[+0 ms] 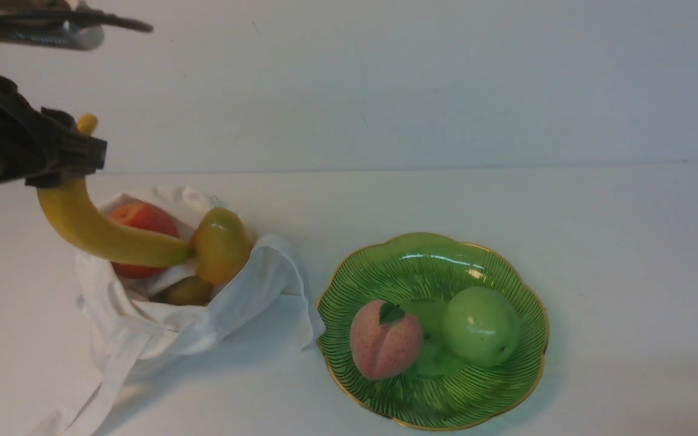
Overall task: Take the fruit out of the cloth bag on the white table and place them on a plate.
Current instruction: 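Place the banana on the plate with the left gripper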
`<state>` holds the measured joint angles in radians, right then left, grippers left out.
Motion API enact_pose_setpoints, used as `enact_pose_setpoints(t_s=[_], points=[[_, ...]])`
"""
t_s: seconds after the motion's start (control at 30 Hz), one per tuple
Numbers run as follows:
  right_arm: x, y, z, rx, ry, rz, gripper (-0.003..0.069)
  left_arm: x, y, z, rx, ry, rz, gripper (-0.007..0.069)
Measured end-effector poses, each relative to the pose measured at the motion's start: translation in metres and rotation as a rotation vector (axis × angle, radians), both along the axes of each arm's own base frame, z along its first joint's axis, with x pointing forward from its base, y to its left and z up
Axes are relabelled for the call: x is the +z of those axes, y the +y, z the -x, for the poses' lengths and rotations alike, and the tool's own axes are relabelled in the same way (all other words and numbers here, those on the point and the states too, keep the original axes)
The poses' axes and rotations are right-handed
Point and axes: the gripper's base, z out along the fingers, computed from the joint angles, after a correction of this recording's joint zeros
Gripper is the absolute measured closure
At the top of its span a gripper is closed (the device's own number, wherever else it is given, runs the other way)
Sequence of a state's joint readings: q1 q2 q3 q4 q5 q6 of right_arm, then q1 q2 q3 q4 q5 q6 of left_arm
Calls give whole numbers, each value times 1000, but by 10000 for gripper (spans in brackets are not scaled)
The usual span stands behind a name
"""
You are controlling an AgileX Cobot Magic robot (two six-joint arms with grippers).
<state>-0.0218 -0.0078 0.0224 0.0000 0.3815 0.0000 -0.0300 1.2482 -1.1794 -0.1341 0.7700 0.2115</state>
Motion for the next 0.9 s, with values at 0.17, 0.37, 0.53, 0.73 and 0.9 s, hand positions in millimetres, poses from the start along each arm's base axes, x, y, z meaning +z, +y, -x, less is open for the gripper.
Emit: enact_pose_setpoints(t_s=[0.17,0.37,0.53,0.73,0.9], points=[[0,0,0,0,0,0,622,53,-6,27,-17,-123,95,377],[0,0,0,0,0,0,622,65,-55,43,-290,-81,354,377],[0,0,0,0,0,0,622,36,-127,34,-610,-7,462,377],[0,0,0,0,0,0,622,-11,-169,-16,-547,-27,469,377],[0,0,0,0,0,0,622,-61,-183,-59,-404,-19,465,377]])
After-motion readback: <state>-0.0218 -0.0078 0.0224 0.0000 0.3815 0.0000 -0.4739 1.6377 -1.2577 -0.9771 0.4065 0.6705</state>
